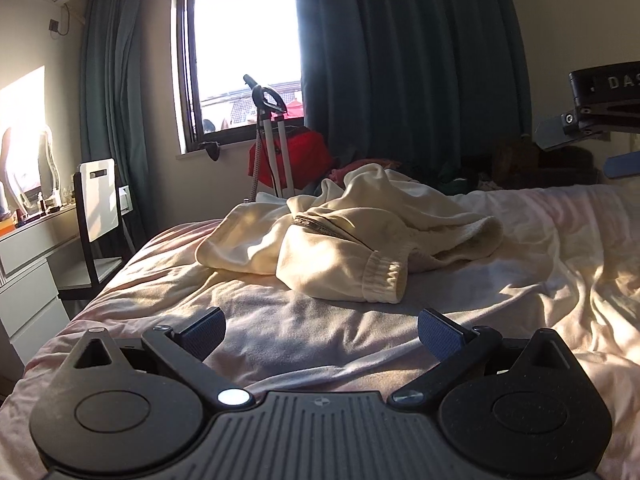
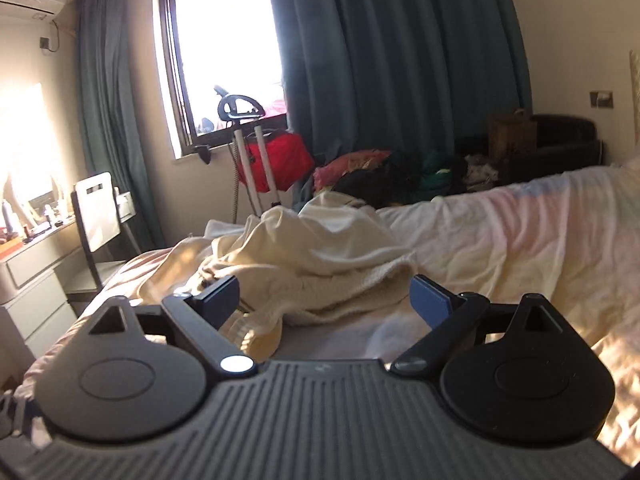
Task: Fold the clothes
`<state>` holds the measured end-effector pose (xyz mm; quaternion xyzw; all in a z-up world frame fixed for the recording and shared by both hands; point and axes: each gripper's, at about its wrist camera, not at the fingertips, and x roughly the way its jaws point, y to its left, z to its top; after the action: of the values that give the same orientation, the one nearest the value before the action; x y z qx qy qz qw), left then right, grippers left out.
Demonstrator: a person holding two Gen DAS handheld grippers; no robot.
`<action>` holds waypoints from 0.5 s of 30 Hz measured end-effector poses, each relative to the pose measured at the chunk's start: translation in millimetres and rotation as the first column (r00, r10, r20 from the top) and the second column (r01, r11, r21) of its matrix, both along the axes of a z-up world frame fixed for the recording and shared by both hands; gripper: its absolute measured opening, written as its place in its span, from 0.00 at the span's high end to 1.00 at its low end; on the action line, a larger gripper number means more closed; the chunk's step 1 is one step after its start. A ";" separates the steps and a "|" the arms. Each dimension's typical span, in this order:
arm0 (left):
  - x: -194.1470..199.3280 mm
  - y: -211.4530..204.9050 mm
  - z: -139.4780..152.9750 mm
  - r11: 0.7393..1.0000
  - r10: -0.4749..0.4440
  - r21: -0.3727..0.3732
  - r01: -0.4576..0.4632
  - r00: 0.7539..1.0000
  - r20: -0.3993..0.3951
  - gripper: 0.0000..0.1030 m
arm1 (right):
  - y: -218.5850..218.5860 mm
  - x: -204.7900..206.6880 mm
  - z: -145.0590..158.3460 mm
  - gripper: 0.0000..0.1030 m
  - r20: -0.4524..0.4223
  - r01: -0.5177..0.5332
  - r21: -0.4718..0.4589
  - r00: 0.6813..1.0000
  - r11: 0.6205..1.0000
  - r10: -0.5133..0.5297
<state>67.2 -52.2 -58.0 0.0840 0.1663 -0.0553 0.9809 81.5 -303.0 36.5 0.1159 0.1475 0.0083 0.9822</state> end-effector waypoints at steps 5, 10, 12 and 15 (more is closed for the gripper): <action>72.3 -28.2 -26.7 0.999 -0.031 0.042 0.034 0.998 -0.063 0.00 | -11.5 -6.2 -6.3 0.09 0.035 0.009 -0.028 0.999 1.000 -0.008; 130.7 -63.9 -49.6 0.993 -0.042 0.107 0.053 0.994 -0.105 0.00 | -39.8 3.9 -15.6 0.09 0.035 0.059 0.046 0.998 0.997 -0.061; 148.6 -78.4 -56.7 0.987 -0.063 0.140 0.082 0.989 -0.133 0.00 | -48.5 8.5 -22.7 0.09 0.021 0.033 0.092 0.999 0.995 -0.035; 169.8 -91.6 -63.9 0.986 -0.070 0.137 0.092 0.986 -0.152 0.00 | -54.2 17.5 -33.8 0.09 0.004 0.027 0.122 1.000 0.992 -0.028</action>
<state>237.0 -143.8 -121.9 0.1569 0.2378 -0.0891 0.9544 99.0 -357.2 2.6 0.1775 0.1425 0.0040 0.9737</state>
